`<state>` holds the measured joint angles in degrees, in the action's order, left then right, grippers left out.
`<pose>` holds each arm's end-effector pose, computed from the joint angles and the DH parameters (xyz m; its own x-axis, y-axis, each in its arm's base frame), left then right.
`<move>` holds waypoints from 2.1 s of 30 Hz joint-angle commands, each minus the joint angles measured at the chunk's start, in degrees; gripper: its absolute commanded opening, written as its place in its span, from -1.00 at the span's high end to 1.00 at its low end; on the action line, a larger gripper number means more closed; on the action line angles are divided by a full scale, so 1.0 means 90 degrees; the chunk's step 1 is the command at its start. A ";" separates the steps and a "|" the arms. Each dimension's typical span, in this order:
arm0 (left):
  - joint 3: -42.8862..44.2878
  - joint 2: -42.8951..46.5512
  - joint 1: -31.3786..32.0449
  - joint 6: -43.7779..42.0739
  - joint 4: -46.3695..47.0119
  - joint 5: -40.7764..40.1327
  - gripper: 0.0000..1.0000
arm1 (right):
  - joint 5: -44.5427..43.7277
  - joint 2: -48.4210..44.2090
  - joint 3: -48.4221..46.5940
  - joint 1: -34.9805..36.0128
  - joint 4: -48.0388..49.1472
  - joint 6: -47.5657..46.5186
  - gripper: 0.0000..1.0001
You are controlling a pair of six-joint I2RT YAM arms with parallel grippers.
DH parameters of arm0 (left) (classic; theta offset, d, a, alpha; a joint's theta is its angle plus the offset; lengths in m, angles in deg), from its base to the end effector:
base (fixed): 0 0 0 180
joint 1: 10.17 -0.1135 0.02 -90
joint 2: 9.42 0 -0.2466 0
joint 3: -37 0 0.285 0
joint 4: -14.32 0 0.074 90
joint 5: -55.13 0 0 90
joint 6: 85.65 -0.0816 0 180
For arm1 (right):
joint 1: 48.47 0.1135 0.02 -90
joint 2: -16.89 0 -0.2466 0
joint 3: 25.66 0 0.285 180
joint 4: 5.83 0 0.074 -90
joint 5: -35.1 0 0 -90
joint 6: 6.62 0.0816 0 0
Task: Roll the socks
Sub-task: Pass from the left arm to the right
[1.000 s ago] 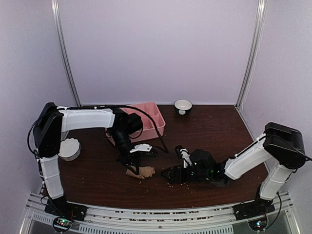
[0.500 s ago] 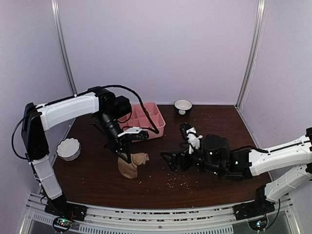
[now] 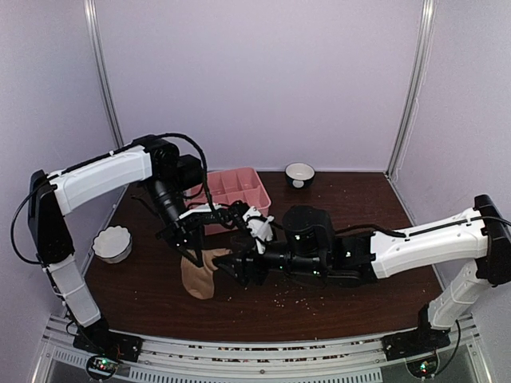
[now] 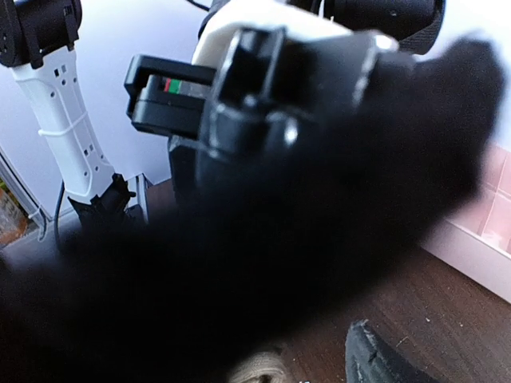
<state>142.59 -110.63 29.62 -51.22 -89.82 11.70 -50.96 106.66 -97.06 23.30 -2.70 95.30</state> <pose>0.2157 -0.2568 0.2489 -0.1433 0.8573 -0.4945 0.8199 -0.1770 -0.5445 0.1321 0.4191 0.2294 -0.2805 -0.1928 -0.9403 -0.9304 0.2953 0.2170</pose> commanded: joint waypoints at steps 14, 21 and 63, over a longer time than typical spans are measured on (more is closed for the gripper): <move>0.0292 0.0291 -0.0017 0.0005 -0.0253 0.0394 1.00 | 0.1010 0.0616 -0.0433 -0.0023 0.0499 0.0656 1.00; 0.0534 0.0520 -0.0027 0.0606 0.0237 0.0392 0.79 | 0.0551 0.0566 -0.0030 -0.0018 0.1571 0.1177 1.00; 0.0479 0.0585 -0.0756 0.0831 0.0502 0.1331 1.00 | 0.1044 0.0016 0.0399 -0.0099 0.2066 0.0108 -0.50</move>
<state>147.66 -105.10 22.98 -43.75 -87.09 21.54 -45.84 109.20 -90.83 22.75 23.42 103.69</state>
